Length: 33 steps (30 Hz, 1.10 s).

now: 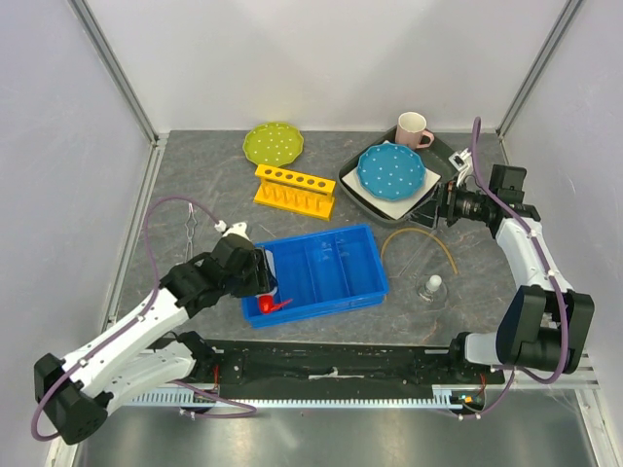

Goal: Organize the chemistry lab equipment

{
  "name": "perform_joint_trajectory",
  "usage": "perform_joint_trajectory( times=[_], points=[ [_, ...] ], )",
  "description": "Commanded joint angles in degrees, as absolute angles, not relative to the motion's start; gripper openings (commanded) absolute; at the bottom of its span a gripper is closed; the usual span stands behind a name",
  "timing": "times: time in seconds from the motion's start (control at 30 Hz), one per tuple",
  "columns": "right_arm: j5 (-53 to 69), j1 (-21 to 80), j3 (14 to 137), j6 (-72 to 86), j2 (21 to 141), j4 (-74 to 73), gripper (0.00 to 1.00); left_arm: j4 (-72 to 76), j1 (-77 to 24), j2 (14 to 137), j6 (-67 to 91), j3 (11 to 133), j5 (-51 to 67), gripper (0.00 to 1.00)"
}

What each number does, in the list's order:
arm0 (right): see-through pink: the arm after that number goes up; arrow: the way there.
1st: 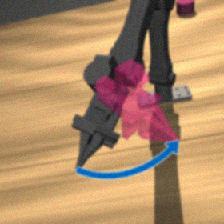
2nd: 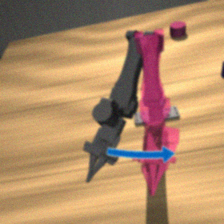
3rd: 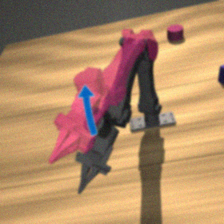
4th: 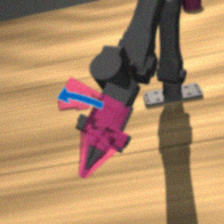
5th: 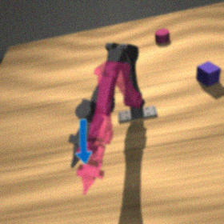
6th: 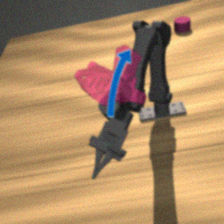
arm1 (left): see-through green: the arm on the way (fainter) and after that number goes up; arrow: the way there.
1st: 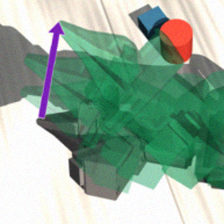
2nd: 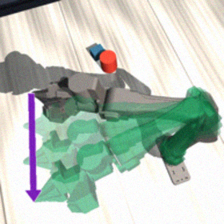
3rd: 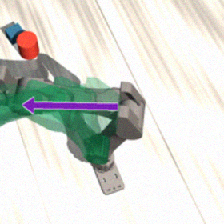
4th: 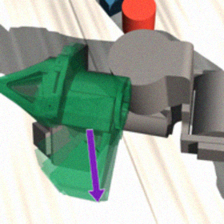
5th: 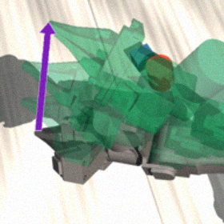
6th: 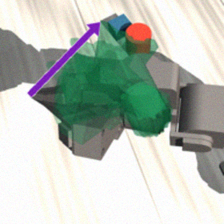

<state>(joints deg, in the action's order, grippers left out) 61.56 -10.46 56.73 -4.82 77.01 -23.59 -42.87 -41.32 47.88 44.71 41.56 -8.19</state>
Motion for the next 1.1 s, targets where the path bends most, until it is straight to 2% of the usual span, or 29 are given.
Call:
perform_joint_trajectory(
  times=[0.0, 0.07, 0.1, 0.17, 0.2, 0.4, 0.5, 0.73, 0.9, 1.07],
  points=[
    [62.14, -10.55, 58.97, -7.73, 77.78, -24.26, 0.98, -42.36, -39.38, 50.53, 39.82, 41.31, -6.06, 0.24],
    [62.14, -10.55, 58.98, -7.82, 77.87, -24.35, 0.98, -42.19, -38.76, 51.41, 39.72, 40.61, -6.50, 0.33],
    [62.23, -10.55, 59.06, -7.91, 77.78, -24.43, 0.98, -42.27, -38.41, 51.59, 39.81, 40.43, -7.03, 0.44],
    [62.40, -10.55, 58.98, -8.09, 77.78, -24.52, 0.98, -42.28, -38.15, 51.94, 39.55, 40.08, -6.86, 0.55],
    [62.58, -10.55, 59.06, -8.35, 77.78, -24.61, 0.98, -42.28, -38.14, 52.03, 39.55, 40.17, -6.77, 0.65],
    [62.84, -10.55, 59.06, -9.14, 77.78, -25.14, 0.98, -42.98, -37.79, 52.03, 39.02, 41.57, -6.94, 0.84],
    [62.93, -10.55, 59.15, -10.10, 77.78, -25.75, 0.98, -43.86, -37.36, 52.03, 38.06, 42.80, -7.03, 0.87],
    [60.92, -10.46, 60.55, -16.51, 77.08, -30.31, 0.98, -43.77, -37.00, 50.19, 30.17, 47.54, -7.03, 0.89],
    [54.59, -10.20, 61.78, -26.09, 75.06, -36.99, 0.98, -38.95, -36.56, 50.01, 19.54, 51.24, -8.52, 0.98],
    [50.71, -10.20, 61.53, -39.78, 72.34, -44.71, 0.98, -32.53, -35.77, 50.10, 10.21, 50.63, -9.31, 1.00]
  ],
)
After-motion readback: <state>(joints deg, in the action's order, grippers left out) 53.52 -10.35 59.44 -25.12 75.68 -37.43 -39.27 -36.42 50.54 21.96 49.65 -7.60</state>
